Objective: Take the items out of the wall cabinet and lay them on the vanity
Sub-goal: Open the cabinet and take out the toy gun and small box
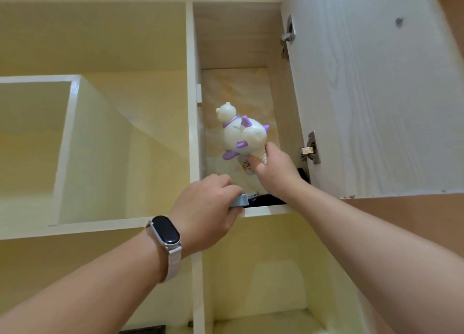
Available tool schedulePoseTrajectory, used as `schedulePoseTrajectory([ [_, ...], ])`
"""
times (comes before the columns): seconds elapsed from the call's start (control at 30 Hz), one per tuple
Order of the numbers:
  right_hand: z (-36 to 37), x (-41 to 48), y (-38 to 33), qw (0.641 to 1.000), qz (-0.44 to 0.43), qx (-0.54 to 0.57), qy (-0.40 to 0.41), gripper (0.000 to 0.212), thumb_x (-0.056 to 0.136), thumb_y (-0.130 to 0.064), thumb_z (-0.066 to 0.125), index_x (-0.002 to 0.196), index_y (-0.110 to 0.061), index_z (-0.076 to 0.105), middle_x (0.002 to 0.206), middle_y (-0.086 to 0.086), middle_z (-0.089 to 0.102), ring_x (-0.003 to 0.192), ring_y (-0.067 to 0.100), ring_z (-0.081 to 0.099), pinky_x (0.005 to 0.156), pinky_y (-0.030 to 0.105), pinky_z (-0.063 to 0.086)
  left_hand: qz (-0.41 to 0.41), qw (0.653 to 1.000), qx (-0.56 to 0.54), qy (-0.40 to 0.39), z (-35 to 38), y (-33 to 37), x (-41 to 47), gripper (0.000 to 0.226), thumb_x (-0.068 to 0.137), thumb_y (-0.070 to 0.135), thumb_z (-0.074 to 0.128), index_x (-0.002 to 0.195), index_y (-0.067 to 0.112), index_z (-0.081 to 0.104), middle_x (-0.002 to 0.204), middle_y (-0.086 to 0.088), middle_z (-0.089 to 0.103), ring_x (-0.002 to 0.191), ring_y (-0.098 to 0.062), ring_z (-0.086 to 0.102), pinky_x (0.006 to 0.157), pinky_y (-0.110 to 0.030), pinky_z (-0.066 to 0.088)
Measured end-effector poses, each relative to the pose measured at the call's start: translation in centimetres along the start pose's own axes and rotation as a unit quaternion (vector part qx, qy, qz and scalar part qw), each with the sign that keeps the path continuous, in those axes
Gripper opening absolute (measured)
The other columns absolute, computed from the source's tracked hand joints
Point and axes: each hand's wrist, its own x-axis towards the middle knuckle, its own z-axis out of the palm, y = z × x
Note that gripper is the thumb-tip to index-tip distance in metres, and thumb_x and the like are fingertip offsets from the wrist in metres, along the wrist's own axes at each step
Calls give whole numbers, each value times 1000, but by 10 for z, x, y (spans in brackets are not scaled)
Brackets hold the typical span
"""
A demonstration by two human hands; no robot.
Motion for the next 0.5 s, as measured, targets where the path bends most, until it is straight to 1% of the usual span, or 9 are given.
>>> schedulePoseTrajectory([
  [0.03,-3,-4,-1,1000,-2,31,5,26,93,-38,55,109,-18,53,89,-7,64,80,13,62,64,29,47,-4,1000,2,13,-1,2,0,25,81,34,50,88,19,69,79,2,61,69,-25,58,50,-35,47],
  [0.1,-8,-11,-5,994,-4,111,8,22,93,-31,58,111,-19,53,87,-14,62,69,-6,62,59,17,45,-20,999,0,38,-5,7,-2,28,80,34,46,89,18,67,80,1,61,69,-25,59,49,-33,46],
  [0.13,-10,-15,-7,988,0,152,8,21,93,-28,59,110,-18,53,86,-13,62,63,-11,60,56,12,44,-33,998,-5,53,-8,8,-3,28,80,35,46,90,17,67,82,1,61,70,-24,59,49,-33,45],
  [0.17,-11,-18,-9,982,10,190,10,21,92,-25,61,109,-17,54,85,-10,63,60,-11,60,57,10,44,-46,997,-10,69,-11,10,-4,29,81,35,47,92,17,66,83,1,62,71,-23,59,49,-32,45],
  [0.23,-12,-24,-11,963,52,263,21,26,86,-24,66,108,-16,55,86,-3,67,63,0,61,62,21,47,-70,992,-25,100,-15,9,-7,29,82,34,47,97,17,66,88,1,62,73,-22,58,51,-32,45],
  [0.27,-12,-28,-11,951,76,298,25,26,83,-21,65,107,-14,56,84,-2,67,63,7,61,61,25,47,-84,989,-38,116,-16,8,-10,28,83,32,48,99,17,65,90,2,62,76,-21,58,54,-32,46],
  [0.33,-11,-36,-11,931,103,349,29,18,82,-12,59,100,-9,57,71,0,64,60,14,56,58,28,45,-112,980,-76,147,-16,8,-18,26,85,30,50,103,16,63,94,3,62,81,-20,56,62,-33,48],
  [0.4,-12,-45,-13,926,110,359,34,12,81,-10,57,93,-5,59,62,-1,61,61,18,55,60,31,46,-136,969,-106,177,-16,10,-29,23,84,27,54,102,15,63,93,3,61,83,-18,56,67,-33,48],
  [0.5,-19,-57,-20,931,88,350,51,12,83,-11,59,89,-1,60,64,2,60,63,21,56,59,33,45,-168,959,-115,198,-14,20,-46,19,77,18,64,95,17,59,85,4,59,75,-17,53,62,-34,48],
])
